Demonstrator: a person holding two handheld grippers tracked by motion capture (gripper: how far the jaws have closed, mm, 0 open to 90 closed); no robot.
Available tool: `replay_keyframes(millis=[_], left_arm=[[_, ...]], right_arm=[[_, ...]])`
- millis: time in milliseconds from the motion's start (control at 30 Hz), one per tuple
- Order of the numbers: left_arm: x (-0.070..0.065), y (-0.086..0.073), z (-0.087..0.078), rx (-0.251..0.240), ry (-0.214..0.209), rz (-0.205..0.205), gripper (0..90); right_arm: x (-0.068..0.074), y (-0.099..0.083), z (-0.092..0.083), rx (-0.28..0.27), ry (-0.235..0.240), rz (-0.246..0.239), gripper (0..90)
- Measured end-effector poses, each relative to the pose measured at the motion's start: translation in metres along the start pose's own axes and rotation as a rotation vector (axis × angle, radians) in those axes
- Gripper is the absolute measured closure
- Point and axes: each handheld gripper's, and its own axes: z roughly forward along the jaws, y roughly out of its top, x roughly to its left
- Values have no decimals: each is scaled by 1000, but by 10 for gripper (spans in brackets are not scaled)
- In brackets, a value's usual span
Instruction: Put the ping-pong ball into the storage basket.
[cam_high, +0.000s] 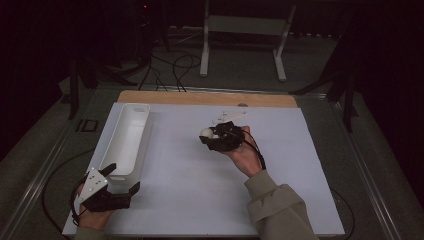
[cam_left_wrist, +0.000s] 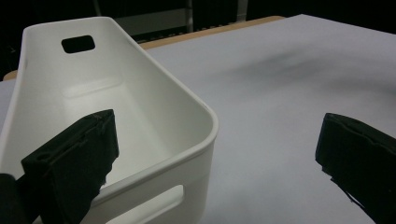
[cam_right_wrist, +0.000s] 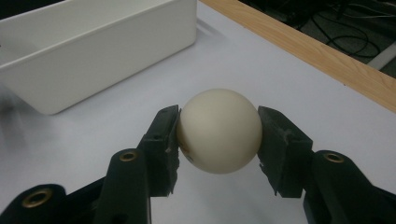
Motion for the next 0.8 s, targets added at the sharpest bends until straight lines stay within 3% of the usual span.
replay_keyframes(millis=[800], left_arm=[[0,0,0,-1,-4,-4,0]], right_arm=[[11,10,10,-9,26,-13,507]])
